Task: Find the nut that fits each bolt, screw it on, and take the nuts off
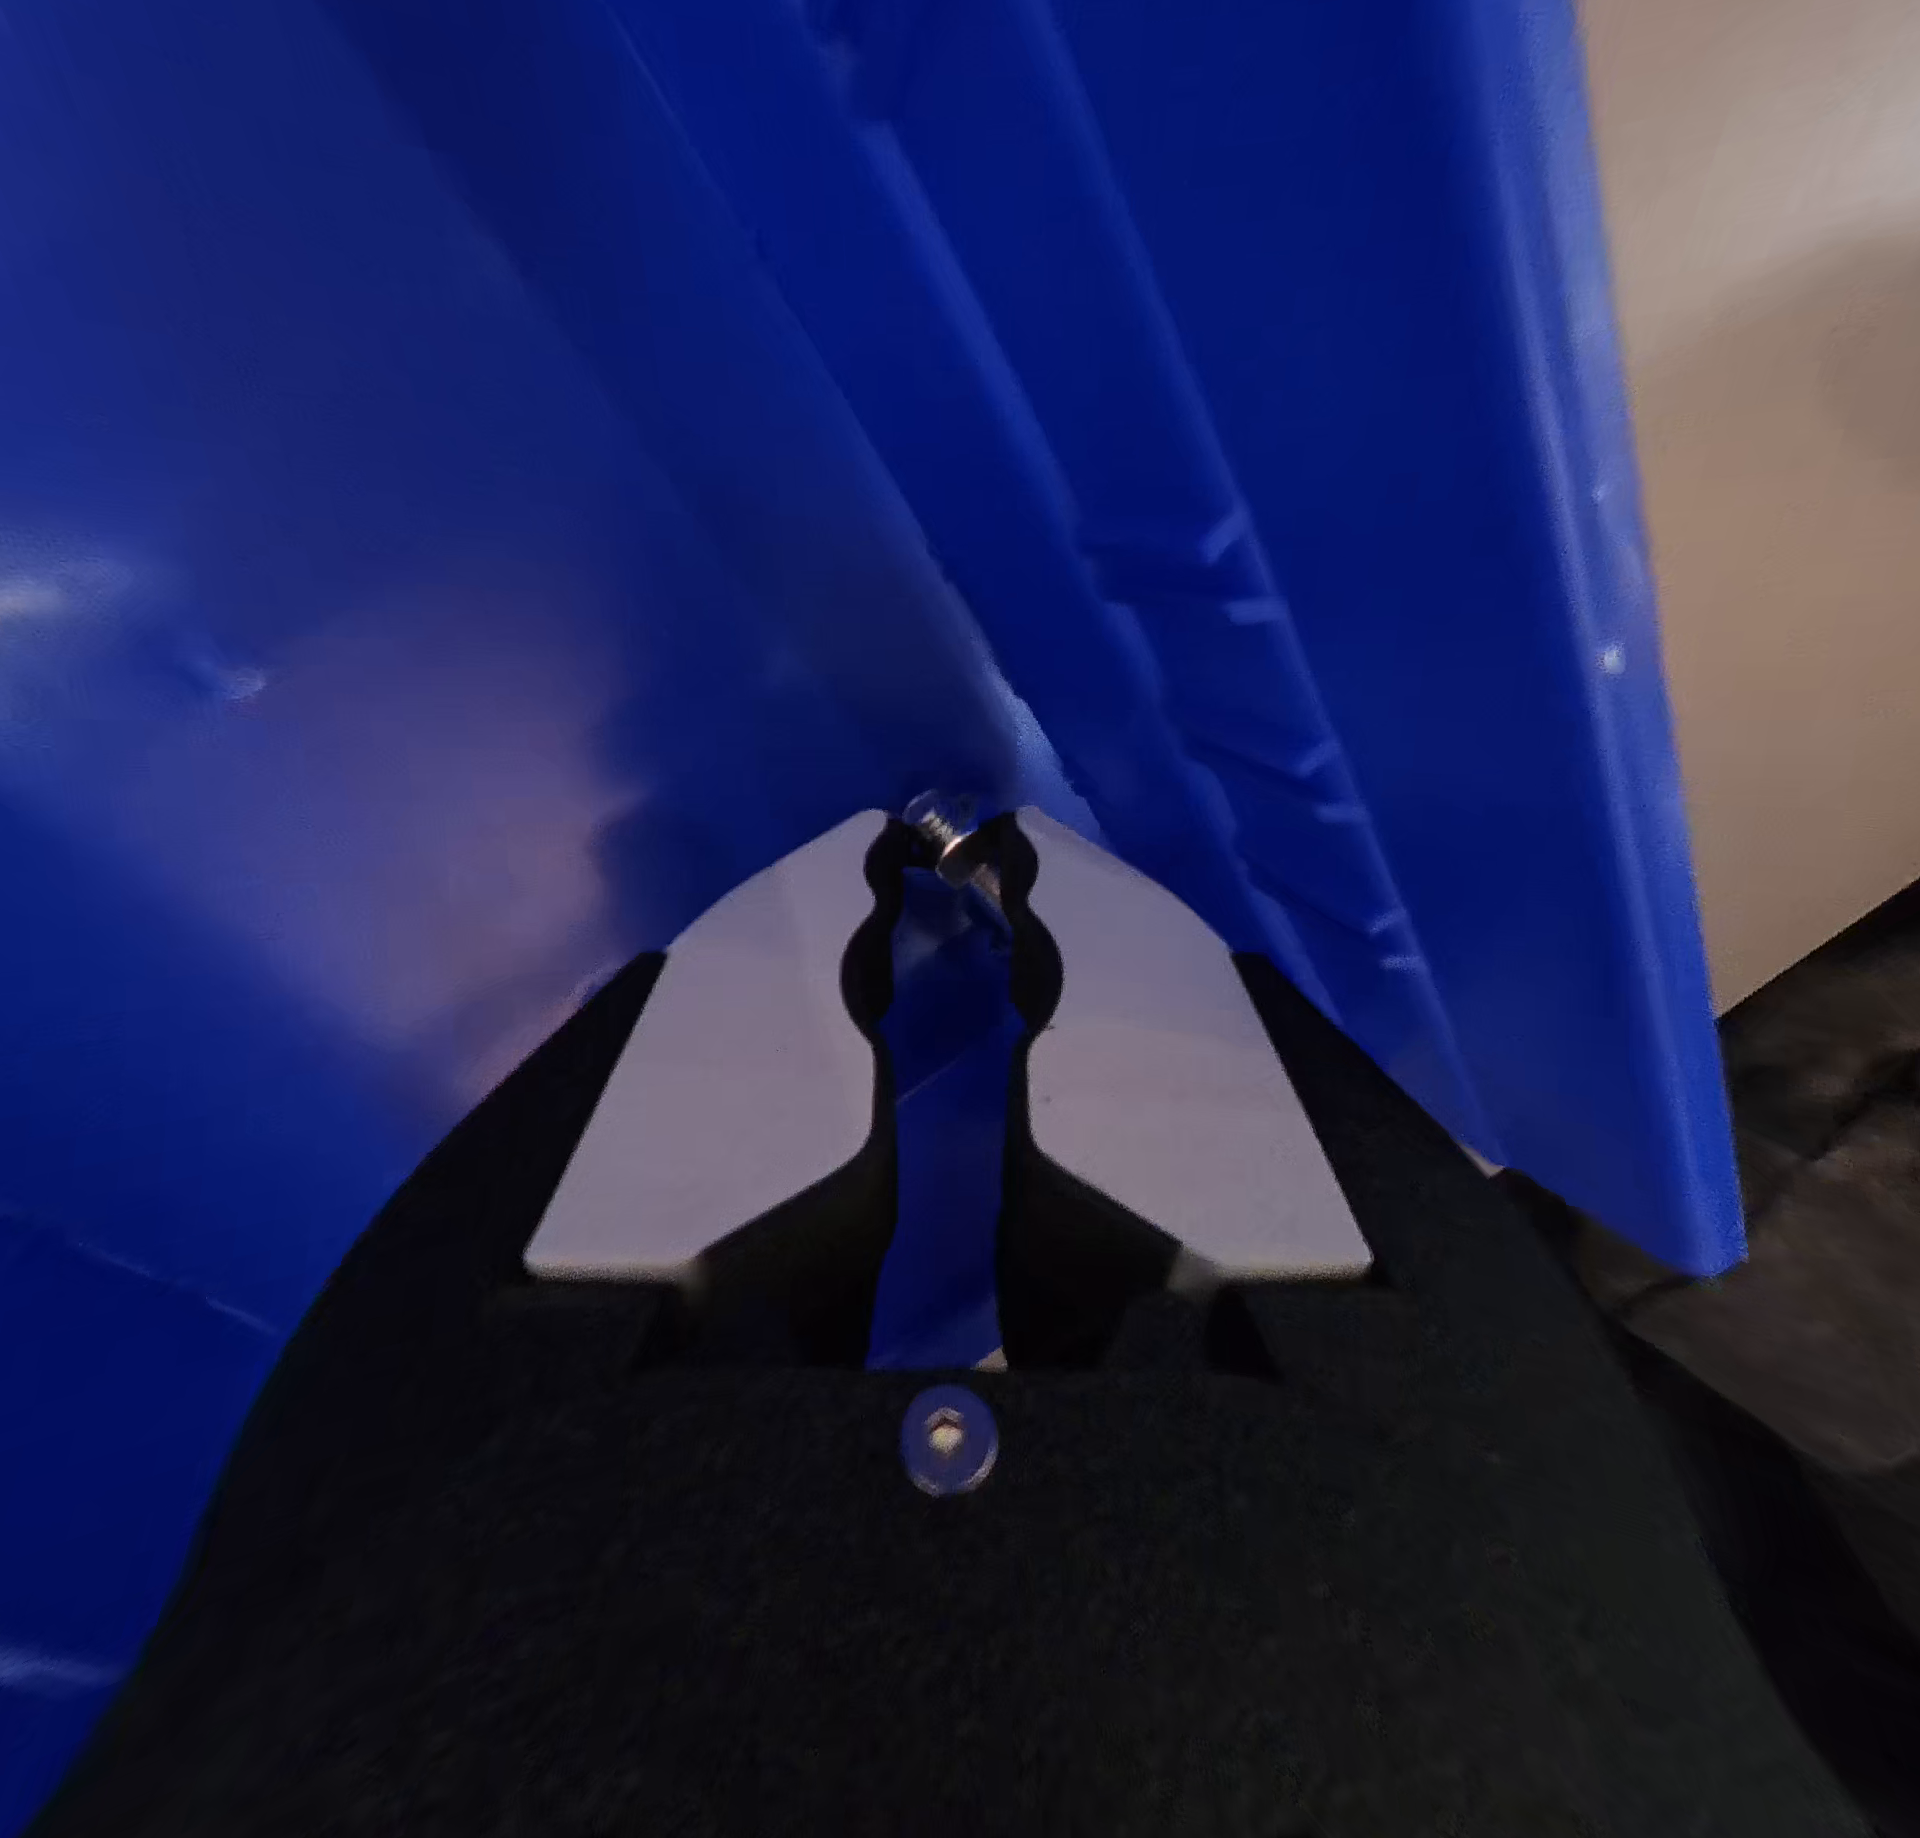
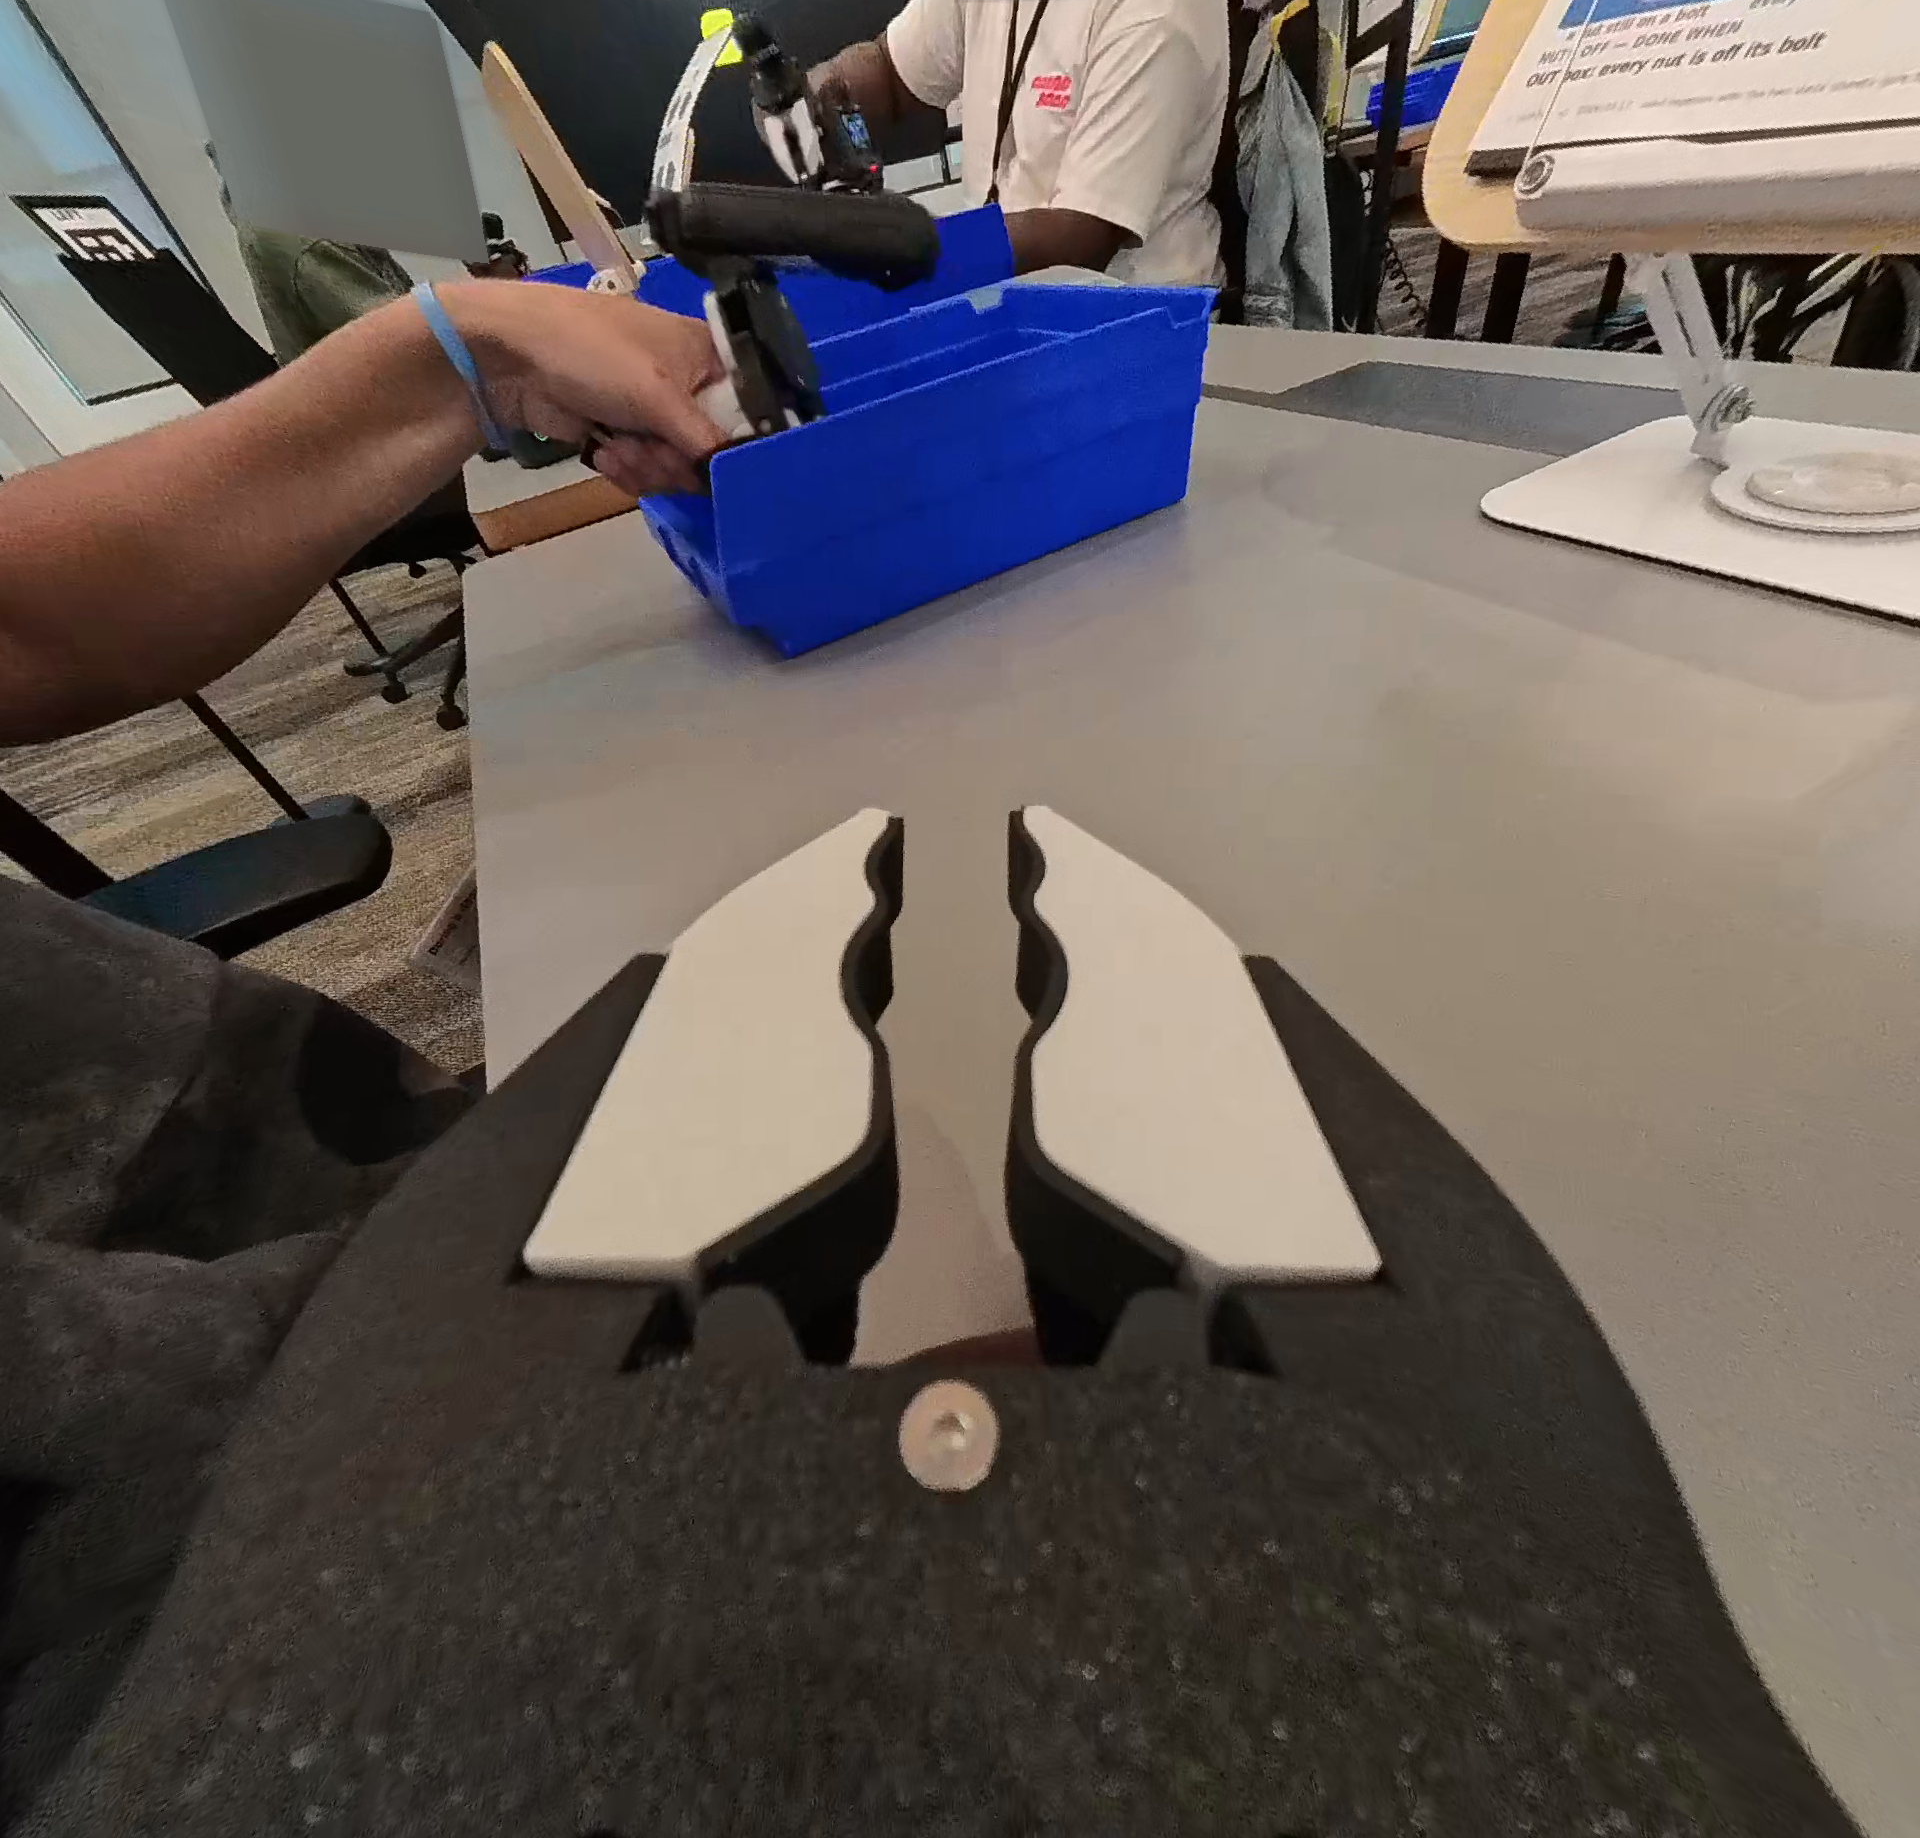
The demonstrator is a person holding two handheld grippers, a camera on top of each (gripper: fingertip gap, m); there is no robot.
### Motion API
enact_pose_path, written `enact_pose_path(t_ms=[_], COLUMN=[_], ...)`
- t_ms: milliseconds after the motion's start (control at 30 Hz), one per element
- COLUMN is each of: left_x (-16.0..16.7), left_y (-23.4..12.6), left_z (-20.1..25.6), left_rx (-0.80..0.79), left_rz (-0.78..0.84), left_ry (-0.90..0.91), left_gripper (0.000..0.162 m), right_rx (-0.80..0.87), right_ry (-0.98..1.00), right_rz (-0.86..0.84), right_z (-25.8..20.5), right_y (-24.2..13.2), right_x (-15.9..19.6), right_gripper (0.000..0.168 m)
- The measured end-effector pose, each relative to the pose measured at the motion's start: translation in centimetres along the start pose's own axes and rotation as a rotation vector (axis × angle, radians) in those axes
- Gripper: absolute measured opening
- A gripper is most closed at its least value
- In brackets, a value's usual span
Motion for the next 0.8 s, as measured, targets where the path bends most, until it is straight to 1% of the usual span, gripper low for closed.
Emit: enact_pose_path(t_ms=[67, 133, 167, 233, 300, 367, 433, 500, 567, 633, 700, 767, 800], left_x=[-0.2, -0.9, -1.3, -2.5, -4.0, -5.7, -7.6, -9.5, -11.2, -12.6, -13.7, -14.4, -14.7], left_y=[-0.8, -2.6, -3.8, -6.7, -9.7, -12.1, -13.8, -14.8, -14.9, -14.3, -13.0, -11.2, -10.1], left_z=[-0.6, -1.0, -0.9, -0.1, 2.2, 6.0, 9.9, 13.5, 17.1, 20.1, 22.5, 24.5, 25.2], left_rx=[-0.01, 0.005, 0.008, -0.007, 0.018, 0.1, 0.14, 0.157, 0.219, 0.28, 0.34, 0.434, 0.479], left_rz=[0.053, 0.149, 0.21, 0.353, 0.52, 0.679, 0.829, 0.977, 1.082, 1.151, 1.173, 1.131, 1.097], left_ry=[0.002, 0.0, 0.025, 0.13, 0.238, 0.355, 0.441, 0.48, 0.465, 0.416, 0.352, 0.284, 0.246], left_gripper=[0.017, 0.017, 0.017, 0.017, 0.017, 0.017, 0.017, 0.017, 0.017, 0.017, 0.017, 0.017, 0.017], right_rx=[0.007, 0.012, 0.019, 0.009, -0.025, -0.062, -0.106, -0.141, -0.128, -0.065, 0.01, 0.133, 0.194], right_ry=[-0.004, -0.016, -0.021, -0.014, 0.014, 0.057, 0.124, 0.184, 0.22, 0.192, 0.063, -0.148, -0.263], right_rz=[-0.001, -0.002, 0.001, 0.015, 0.026, 0.017, 0.021, 0.059, 0.108, 0.166, 0.219, 0.235, 0.238], right_z=[0.1, 0.1, 0.1, 0.1, 0.1, 0.4, 0.8, 1.1, 1.9, 2.7, 2.6, 2.1, 1.8], right_y=[-0.1, -0.2, -0.3, -0.2, 0.3, 1.1, 2.0, 2.9, 3.8, 4.5, 4.5, 4.1, 3.8], right_x=[0.0, -0.2, -0.4, -1.0, -2.1, -3.4, -4.9, -6.3, -7.3, -8.1, -8.6, -8.8, -8.8], right_gripper=[0.019, 0.019, 0.019, 0.019, 0.019, 0.022, 0.024, 0.026, 0.03, 0.041, 0.044, 0.044, 0.041])
Point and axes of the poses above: each gripper's, where its closed fingertips meet, y out along the fingers, x out of its underside, z = x × y across the jaws, the point moved 1 cm from there along -y, back along the fingers, and after that the axes turned 1 degree about -y, right-handed, at the moved point
